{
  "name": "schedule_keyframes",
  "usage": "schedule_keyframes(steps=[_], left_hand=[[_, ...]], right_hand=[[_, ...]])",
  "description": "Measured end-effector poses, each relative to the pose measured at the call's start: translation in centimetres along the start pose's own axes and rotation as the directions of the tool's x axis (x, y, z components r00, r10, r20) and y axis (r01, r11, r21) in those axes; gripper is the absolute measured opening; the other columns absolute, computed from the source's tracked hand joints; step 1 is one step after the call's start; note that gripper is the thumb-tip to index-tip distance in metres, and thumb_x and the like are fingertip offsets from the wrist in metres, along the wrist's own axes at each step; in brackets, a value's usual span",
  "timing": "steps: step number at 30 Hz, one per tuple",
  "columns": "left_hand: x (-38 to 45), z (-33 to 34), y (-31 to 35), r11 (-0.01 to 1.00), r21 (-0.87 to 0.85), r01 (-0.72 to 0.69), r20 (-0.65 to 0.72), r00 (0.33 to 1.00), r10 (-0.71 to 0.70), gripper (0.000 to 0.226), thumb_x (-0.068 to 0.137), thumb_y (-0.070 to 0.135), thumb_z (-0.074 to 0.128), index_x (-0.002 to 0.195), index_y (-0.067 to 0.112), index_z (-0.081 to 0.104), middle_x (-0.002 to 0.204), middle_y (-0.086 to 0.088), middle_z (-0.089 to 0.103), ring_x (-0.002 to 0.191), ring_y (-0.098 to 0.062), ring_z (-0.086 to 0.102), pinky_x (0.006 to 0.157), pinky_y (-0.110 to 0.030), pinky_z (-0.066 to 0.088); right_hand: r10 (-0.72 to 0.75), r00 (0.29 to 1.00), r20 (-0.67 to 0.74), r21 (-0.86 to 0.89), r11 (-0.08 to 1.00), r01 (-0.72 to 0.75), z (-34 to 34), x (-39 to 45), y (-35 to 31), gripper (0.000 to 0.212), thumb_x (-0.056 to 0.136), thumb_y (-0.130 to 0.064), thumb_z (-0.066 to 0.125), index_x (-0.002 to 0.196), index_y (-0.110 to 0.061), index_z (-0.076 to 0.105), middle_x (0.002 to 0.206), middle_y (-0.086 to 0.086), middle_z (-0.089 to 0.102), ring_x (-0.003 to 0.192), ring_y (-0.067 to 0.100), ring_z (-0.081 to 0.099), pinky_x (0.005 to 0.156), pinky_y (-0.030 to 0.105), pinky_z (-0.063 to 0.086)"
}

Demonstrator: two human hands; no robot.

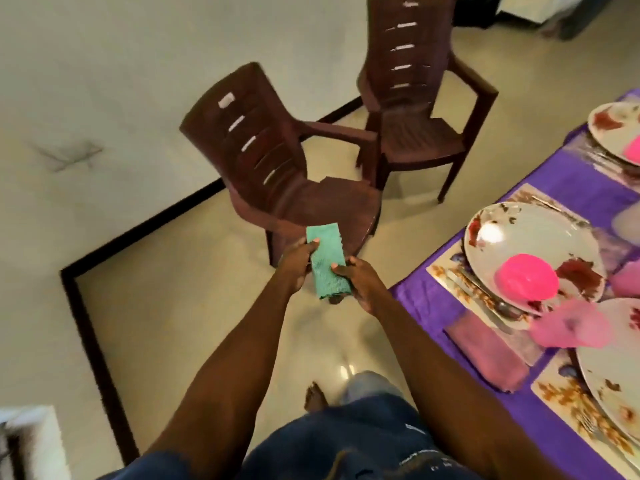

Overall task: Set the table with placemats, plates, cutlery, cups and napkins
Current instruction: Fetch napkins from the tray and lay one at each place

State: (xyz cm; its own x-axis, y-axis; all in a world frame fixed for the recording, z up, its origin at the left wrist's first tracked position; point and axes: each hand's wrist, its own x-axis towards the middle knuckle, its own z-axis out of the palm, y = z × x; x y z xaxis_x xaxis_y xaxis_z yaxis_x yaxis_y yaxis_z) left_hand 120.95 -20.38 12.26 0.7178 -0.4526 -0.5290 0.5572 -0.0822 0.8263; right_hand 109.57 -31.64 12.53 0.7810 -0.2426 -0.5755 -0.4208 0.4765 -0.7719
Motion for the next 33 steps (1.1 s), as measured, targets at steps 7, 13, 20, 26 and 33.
schedule_keyframes(steps=[7,13,20,26,33], left_hand=[[11.6,5.6,6.1,0.981,-0.104,0.167,0.213,0.967,-0.142,0.02,0.1,0.004,0.046,0.115,0.002,0.059,0.1,-0.015,0.072,0.086,-0.025,0.072,0.083,-0.042,0.057],[20.0,11.5,11.0,0.972,0.109,0.206,0.281,0.932,-0.229,0.038,0.095,0.002,0.05,0.133,-0.006,0.053,0.127,-0.023,0.061,0.107,-0.031,0.064,0.105,-0.045,0.046],[27.8,23.4,15.3,0.917,0.359,0.172,0.431,0.841,-0.327,0.022,0.096,0.009,0.052,0.114,0.004,0.062,0.086,-0.007,0.071,0.06,-0.009,0.067,0.053,-0.02,0.054],[31.5,34.0,13.3,0.879,0.442,0.181,0.501,0.763,-0.409,0.017,0.096,0.018,0.05,0.102,0.013,0.065,0.08,0.003,0.074,0.072,-0.011,0.065,0.062,-0.024,0.054],[35.3,46.6,12.2,0.808,0.582,-0.093,0.578,0.746,-0.331,0.011,0.093,0.011,0.053,0.092,0.013,0.065,0.077,-0.005,0.07,0.057,-0.014,0.066,0.049,-0.022,0.046]], right_hand=[[0.017,0.999,-0.03,0.178,0.984,-0.011,-4.2,7.1,-5.8,0.027,0.088,0.0,0.061,0.114,-0.004,0.064,0.109,0.013,0.071,0.088,0.021,0.07,0.071,0.029,0.058],[-0.06,0.998,-0.033,0.418,0.906,0.069,-8.8,12.9,-12.1,0.02,0.094,-0.002,0.052,0.112,-0.006,0.061,0.108,0.014,0.071,0.095,0.026,0.069,0.088,0.041,0.056],[-0.089,0.925,-0.371,0.435,0.863,0.257,-16.4,18.1,-18.5,0.03,0.093,0.002,0.054,0.122,-0.001,0.059,0.111,0.016,0.07,0.099,0.03,0.068,0.089,0.043,0.056],[-0.019,0.737,-0.675,0.457,0.774,0.439,-24.2,17.7,-19.9,0.027,0.087,0.005,0.06,0.112,-0.005,0.063,0.114,0.018,0.069,0.094,0.031,0.068,0.08,0.042,0.057],[0.088,0.429,-0.899,0.36,0.706,0.61,-33.5,17.5,-23.6,0.023,0.084,0.003,0.064,0.099,-0.014,0.063,0.107,0.015,0.071,0.098,0.037,0.068,0.088,0.056,0.054]])
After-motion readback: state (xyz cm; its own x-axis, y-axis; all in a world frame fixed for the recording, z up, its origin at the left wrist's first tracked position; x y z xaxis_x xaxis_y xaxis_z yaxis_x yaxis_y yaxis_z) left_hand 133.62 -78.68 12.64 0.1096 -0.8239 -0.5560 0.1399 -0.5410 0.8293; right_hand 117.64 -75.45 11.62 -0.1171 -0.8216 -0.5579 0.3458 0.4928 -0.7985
